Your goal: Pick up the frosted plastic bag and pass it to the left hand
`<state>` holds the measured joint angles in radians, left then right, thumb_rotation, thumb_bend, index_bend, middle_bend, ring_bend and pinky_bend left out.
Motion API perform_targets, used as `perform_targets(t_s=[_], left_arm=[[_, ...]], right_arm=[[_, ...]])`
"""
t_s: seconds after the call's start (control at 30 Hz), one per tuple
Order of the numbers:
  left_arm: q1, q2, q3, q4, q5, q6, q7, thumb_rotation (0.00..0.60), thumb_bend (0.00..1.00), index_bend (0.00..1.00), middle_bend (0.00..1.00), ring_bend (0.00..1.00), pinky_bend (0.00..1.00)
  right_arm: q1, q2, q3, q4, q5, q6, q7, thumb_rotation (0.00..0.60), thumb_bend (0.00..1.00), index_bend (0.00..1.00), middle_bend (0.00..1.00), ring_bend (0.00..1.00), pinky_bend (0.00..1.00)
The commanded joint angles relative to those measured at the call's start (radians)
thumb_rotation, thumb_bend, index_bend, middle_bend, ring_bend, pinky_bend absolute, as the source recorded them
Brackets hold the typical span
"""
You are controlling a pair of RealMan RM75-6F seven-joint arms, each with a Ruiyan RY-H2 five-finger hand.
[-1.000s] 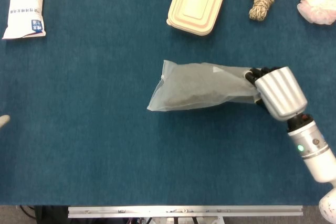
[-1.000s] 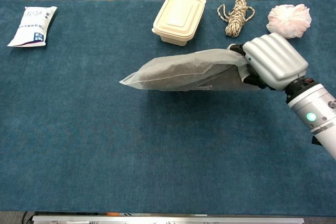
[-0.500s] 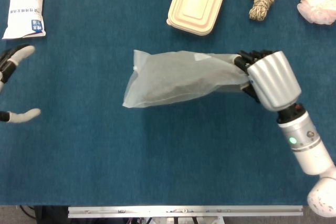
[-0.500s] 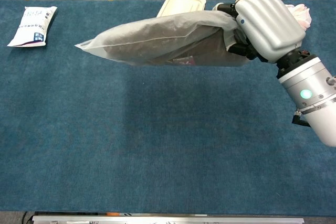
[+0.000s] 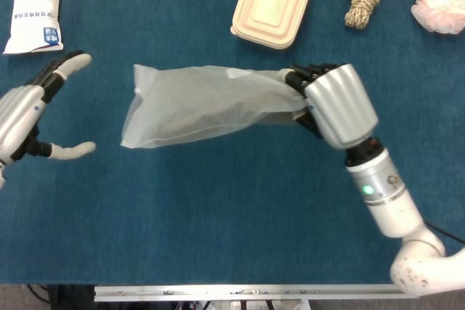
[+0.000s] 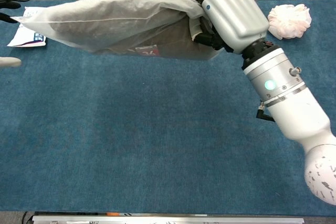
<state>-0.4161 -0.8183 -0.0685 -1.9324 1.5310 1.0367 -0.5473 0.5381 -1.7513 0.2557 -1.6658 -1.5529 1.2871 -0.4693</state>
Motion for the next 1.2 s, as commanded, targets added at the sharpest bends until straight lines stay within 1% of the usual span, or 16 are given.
perform_targets(t_s=[0.03, 0.23, 0.4, 0.7, 0.8, 0.9, 1.0, 1.07, 1.13, 1.2], left_arm=[[-0.017, -0.006, -0.008, -0.010, -0.012, -0.017, -0.015, 0.600, 0.16, 0.00, 0.00, 0.01, 0.14], [-0.051, -0.007, -0.017, -0.028, -0.019, -0.056, -0.064, 0.600, 0.16, 0.00, 0.00, 0.01, 0.14], [-0.067, -0.008, -0.024, -0.046, -0.023, -0.066, -0.090, 0.600, 0.16, 0.00, 0.00, 0.01, 0.16], [-0.096, -0.020, -0.016, -0.049, -0.030, -0.110, -0.097, 0.600, 0.16, 0.00, 0.00, 0.01, 0.20], [-0.104, -0.028, -0.021, -0.054, -0.042, -0.117, -0.130, 0.600, 0.16, 0.00, 0.00, 0.01, 0.21], [-0.108, -0.040, -0.030, -0.051, -0.059, -0.110, -0.140, 0.600, 0.16, 0.01, 0.02, 0.03, 0.25], [-0.108, -0.055, -0.042, -0.050, -0.092, -0.098, -0.132, 0.600, 0.16, 0.11, 0.11, 0.13, 0.35], [-0.107, -0.066, -0.049, -0.053, -0.123, -0.091, -0.112, 0.600, 0.16, 0.24, 0.21, 0.24, 0.46], [-0.109, -0.069, -0.051, -0.057, -0.141, -0.096, -0.099, 0.600, 0.17, 0.34, 0.29, 0.30, 0.53], [-0.109, -0.072, -0.053, -0.059, -0.160, -0.100, -0.087, 0.600, 0.17, 0.44, 0.39, 0.40, 0.61]], right_arm=[[0.022, -0.027, 0.010, 0.003, 0.010, -0.009, -0.010, 0.600, 1.00, 0.90, 0.88, 0.86, 1.00], [0.062, -0.085, 0.030, 0.027, 0.034, -0.021, -0.019, 0.600, 1.00, 0.90, 0.88, 0.86, 1.00], [0.090, -0.137, 0.045, 0.065, 0.061, -0.027, -0.021, 0.600, 1.00, 0.90, 0.88, 0.86, 1.00], [0.130, -0.206, 0.058, 0.115, 0.069, -0.016, -0.013, 0.600, 1.00, 0.90, 0.88, 0.86, 1.00], [0.144, -0.227, 0.064, 0.127, 0.072, -0.014, -0.010, 0.600, 1.00, 0.90, 0.88, 0.86, 1.00], [0.155, -0.248, 0.068, 0.143, 0.075, -0.009, -0.008, 0.600, 1.00, 0.90, 0.88, 0.86, 1.00], [0.161, -0.265, 0.069, 0.158, 0.080, -0.004, -0.006, 0.600, 1.00, 0.90, 0.88, 0.86, 1.00], [0.164, -0.275, 0.068, 0.170, 0.082, 0.001, -0.005, 0.600, 1.00, 0.90, 0.88, 0.86, 1.00], [0.166, -0.280, 0.066, 0.174, 0.088, -0.002, -0.001, 0.600, 1.00, 0.90, 0.87, 0.86, 1.00], [0.167, -0.279, 0.060, 0.177, 0.087, -0.002, -0.003, 0.600, 1.00, 0.90, 0.86, 0.85, 1.00]])
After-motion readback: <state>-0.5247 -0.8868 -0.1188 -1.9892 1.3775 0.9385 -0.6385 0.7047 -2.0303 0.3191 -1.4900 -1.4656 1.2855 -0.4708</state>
